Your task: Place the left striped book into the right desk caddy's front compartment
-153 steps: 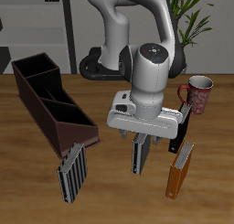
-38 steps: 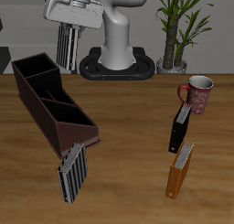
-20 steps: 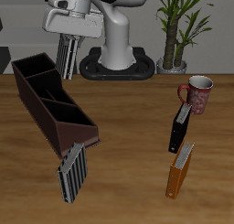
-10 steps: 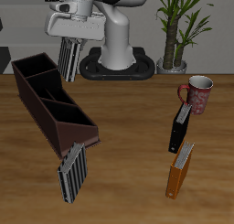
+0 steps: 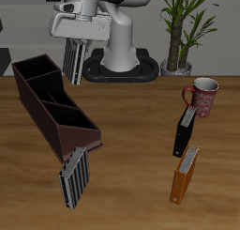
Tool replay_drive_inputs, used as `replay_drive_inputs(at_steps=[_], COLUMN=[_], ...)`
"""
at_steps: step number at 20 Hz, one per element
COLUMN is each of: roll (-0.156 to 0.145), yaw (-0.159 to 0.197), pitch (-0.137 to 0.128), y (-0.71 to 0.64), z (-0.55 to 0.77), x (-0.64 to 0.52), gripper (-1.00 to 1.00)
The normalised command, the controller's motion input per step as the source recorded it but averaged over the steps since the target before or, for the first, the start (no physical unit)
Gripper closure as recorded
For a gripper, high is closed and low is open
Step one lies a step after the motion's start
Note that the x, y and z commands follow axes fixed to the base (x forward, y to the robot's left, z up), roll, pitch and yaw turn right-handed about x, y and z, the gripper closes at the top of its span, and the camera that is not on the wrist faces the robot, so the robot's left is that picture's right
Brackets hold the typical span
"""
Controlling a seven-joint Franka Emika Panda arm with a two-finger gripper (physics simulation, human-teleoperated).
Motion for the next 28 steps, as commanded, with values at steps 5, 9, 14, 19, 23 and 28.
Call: replay_drive_inputs(at_steps=[5,9,14,19,23,28], roll=[-0.005,0.004,-0.01,-0.022,-0.017,-0.017], yaw=[-0.013,-0.001,-0.022,-0.024,-0.019,-0.012], pitch=[0.032,0.006,0.017,0.037,0.03,0.022], y=[-0.04,0.01,-0.06,-0.11,-0.04,-0.1], z=[-0.17,-0.06,-0.16,-0.22,-0.17,-0.19], x=[0.03,0.03,0.04,0.05,0.05,0.08], gripper=[1.0,1.0,1.0,1.0,1.0,1.0])
